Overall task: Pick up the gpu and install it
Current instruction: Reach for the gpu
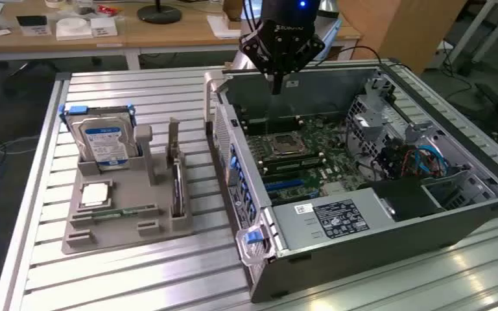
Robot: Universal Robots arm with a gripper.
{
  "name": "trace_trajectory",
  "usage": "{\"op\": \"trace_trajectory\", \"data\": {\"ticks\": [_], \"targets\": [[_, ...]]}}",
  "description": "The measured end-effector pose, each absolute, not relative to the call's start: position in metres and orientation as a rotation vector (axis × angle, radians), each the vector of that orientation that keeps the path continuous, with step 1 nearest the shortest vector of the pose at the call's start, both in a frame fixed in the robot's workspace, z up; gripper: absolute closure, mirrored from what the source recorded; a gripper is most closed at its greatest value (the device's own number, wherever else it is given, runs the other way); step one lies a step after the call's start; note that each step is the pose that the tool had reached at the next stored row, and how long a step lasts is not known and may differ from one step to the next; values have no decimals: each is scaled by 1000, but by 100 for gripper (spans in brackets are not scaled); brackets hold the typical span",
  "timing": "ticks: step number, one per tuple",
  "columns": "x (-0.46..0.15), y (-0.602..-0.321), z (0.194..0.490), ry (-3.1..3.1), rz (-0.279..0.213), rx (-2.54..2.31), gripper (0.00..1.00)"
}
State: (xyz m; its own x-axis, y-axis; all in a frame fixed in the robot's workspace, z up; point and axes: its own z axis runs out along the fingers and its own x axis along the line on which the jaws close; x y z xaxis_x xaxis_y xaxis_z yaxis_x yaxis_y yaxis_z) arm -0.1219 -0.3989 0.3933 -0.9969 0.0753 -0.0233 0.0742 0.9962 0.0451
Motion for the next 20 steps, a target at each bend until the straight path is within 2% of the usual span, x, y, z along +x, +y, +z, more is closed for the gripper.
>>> {"op": "trace_trajectory", "data": {"ticks": [20], "targets": [[-133,-399,393,3114,69,117,89]]}}
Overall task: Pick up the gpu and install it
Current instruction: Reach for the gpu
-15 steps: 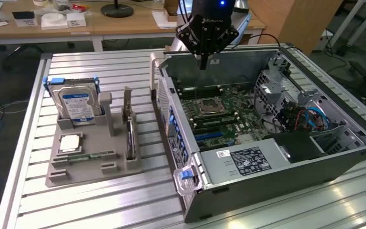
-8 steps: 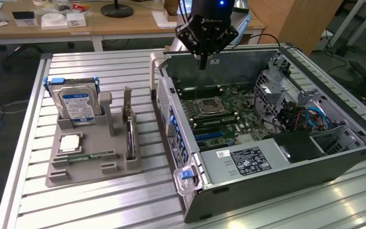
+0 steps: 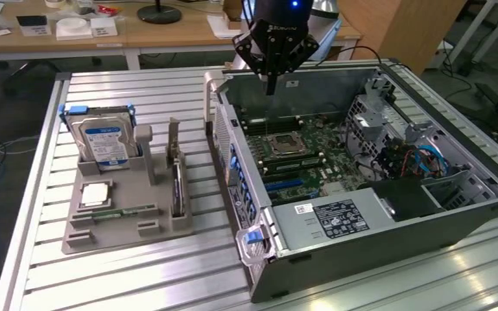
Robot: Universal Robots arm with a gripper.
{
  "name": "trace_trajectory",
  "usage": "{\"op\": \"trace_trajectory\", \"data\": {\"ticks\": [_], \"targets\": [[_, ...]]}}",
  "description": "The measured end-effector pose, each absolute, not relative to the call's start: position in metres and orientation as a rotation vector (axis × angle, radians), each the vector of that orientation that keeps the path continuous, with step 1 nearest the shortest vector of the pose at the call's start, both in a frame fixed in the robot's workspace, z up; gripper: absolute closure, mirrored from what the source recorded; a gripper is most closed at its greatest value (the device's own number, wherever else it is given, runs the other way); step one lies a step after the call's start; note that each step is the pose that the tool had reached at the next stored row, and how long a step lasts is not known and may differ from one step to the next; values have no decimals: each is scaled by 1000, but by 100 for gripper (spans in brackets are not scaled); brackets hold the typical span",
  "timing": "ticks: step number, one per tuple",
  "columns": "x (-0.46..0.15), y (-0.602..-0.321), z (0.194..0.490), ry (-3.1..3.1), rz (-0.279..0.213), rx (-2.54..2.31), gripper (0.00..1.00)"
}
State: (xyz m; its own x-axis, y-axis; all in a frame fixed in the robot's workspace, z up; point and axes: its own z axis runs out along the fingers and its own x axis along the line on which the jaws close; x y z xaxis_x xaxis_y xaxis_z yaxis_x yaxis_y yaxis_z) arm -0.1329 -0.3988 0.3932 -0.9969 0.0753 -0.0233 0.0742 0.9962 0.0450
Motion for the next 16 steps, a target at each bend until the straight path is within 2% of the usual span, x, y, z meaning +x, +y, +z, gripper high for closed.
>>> {"op": "trace_trajectory", "data": {"ticks": [16], "targets": [[-148,-399,393,3114,69,117,89]]}}
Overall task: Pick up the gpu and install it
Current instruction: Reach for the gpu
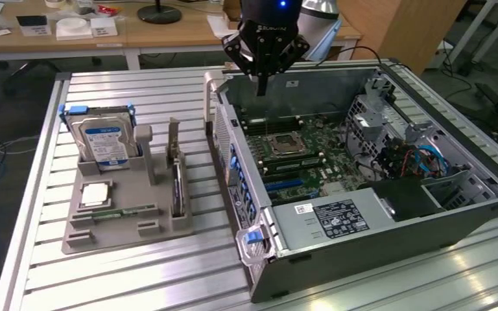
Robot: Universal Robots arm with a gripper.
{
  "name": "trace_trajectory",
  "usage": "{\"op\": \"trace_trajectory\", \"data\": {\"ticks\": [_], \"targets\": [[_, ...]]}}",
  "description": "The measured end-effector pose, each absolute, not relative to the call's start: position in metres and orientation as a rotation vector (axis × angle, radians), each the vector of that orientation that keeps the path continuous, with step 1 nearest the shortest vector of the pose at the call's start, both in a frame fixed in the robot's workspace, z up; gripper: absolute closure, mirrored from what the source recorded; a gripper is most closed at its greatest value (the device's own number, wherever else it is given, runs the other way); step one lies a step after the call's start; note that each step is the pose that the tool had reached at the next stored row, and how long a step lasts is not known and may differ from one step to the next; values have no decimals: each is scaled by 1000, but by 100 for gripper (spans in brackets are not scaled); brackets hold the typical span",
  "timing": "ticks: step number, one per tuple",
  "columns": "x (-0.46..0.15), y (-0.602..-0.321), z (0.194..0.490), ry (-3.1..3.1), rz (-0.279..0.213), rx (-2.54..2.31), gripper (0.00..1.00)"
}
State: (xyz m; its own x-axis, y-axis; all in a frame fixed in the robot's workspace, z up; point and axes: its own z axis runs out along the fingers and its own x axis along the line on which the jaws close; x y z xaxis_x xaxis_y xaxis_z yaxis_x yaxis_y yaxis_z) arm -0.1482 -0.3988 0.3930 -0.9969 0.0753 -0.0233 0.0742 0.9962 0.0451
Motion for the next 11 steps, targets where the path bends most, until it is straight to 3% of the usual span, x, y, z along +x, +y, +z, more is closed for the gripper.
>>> {"op": "trace_trajectory", "data": {"ticks": [11], "targets": [[-155,-399,393,3114,69,117,89]]}}
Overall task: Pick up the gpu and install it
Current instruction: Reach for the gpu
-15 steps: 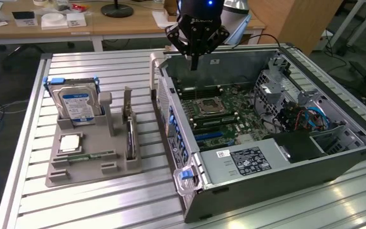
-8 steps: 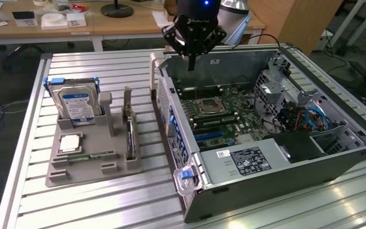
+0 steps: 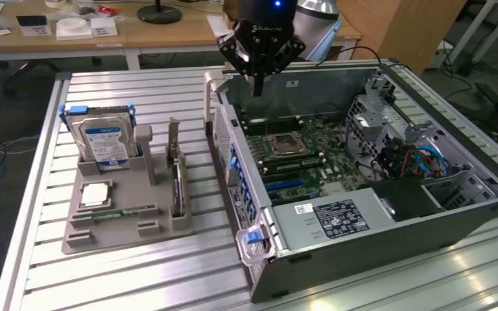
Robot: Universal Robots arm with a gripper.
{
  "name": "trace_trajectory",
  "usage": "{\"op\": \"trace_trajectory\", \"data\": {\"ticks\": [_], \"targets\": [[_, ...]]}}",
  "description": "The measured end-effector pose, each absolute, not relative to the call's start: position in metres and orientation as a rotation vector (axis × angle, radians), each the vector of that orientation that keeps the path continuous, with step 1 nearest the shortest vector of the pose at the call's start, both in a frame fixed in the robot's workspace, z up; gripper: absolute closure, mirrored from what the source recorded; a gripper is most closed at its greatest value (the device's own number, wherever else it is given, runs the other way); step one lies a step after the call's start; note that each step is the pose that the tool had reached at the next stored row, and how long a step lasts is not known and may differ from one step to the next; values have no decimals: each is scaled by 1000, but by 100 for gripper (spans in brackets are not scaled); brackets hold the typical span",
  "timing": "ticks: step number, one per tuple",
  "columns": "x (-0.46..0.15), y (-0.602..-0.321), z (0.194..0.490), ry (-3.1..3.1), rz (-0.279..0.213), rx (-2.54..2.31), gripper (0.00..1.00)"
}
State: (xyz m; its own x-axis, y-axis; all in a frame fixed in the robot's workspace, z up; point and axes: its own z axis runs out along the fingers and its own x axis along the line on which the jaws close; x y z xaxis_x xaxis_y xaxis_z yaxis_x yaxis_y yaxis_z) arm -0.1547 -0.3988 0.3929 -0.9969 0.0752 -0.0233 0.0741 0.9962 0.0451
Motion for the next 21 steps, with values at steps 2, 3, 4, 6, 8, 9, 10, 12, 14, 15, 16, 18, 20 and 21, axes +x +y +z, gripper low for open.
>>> {"op": "trace_trajectory", "data": {"ticks": [2,3,4,6,8,9,10,12,14,15,16,18,20,21], "targets": [[-157,-399,393,3114,69,117,89],[-157,-399,393,3114,69,117,89],[-158,-399,393,3114,69,117,89],[-161,-399,393,3114,69,117,89],[-164,-399,393,3114,69,117,89],[-165,-399,393,3114,69,117,89],[-167,-399,393,3114,69,117,89],[-170,-399,393,3114,69,117,89],[-172,-399,393,3114,69,117,89],[-173,-399,392,3114,69,117,89],[-173,-399,392,3114,69,117,89],[-173,-399,393,3114,69,116,89],[-174,-399,393,3114,69,117,89],[-174,-399,393,3114,69,117,89]]}}
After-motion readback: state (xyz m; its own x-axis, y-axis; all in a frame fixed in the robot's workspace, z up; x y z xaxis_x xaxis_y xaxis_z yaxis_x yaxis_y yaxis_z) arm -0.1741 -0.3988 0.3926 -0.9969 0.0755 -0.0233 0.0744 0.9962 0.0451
